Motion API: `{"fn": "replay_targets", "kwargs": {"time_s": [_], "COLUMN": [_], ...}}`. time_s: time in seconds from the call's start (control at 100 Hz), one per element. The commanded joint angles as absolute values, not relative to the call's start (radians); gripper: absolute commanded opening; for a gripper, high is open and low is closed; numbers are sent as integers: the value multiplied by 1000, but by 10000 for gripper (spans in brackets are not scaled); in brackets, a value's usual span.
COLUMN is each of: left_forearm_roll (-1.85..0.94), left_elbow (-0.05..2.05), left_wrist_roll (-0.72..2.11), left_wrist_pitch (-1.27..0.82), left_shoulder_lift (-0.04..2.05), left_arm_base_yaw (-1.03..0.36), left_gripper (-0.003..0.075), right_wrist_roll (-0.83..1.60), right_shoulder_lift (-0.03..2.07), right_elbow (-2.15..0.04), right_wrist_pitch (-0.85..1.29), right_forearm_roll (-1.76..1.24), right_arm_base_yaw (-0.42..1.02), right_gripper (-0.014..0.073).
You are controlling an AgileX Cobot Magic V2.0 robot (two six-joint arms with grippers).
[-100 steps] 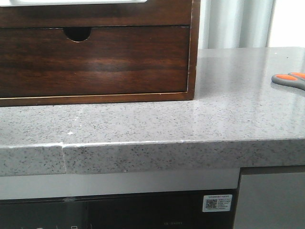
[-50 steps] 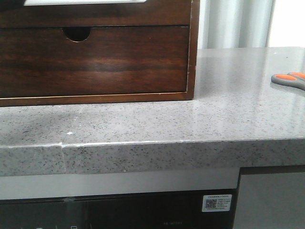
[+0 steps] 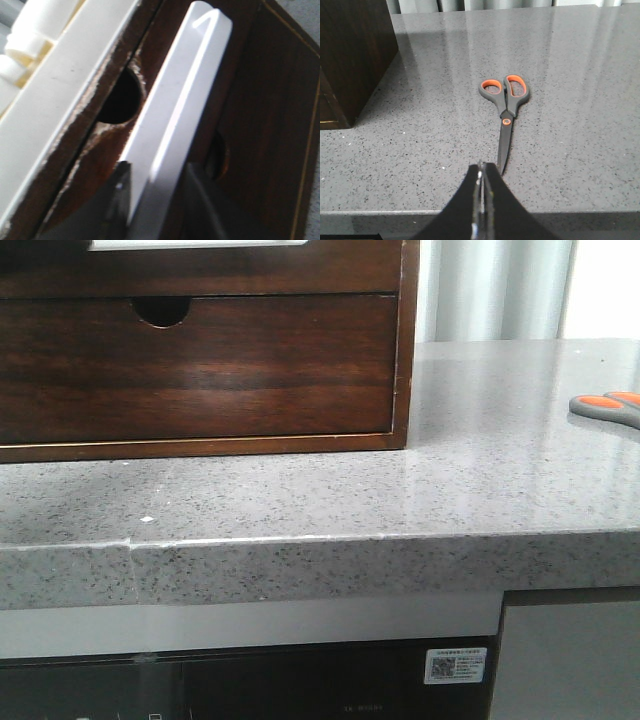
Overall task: Put scissors in drawer with both arms
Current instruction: 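Grasp the white drawer handle with the left gripper and pull it open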
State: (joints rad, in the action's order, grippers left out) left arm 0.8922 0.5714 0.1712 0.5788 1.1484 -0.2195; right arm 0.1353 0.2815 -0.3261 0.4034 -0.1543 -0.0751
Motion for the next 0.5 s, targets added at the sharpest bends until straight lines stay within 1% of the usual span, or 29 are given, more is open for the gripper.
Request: {"fn": "replay_targets", "kwargs": {"time_s": [0.0,0.27,0.49], "left_forearm_roll": [862,893,940], "left_elbow": [602,602,598], "left_wrist_roll": [164,164,160], "left_wrist_pitch": [636,634,604], "left_shoulder_lift": [1136,1130,1074], "left_arm_base_yaw": [-229,-229,-229], "left_gripper": [6,4,4], "right_wrist_roll": [138,138,138], "right_shoulder_lift": [298,298,298], "right_elbow": [-354,-354,-354], "right_wrist_pitch": [333,334,336], "right_forearm_roll": [-156,-156,-156], "right_arm_base_yaw": [-76,-76,-76], "right_gripper": [-116,-116,-116]}}
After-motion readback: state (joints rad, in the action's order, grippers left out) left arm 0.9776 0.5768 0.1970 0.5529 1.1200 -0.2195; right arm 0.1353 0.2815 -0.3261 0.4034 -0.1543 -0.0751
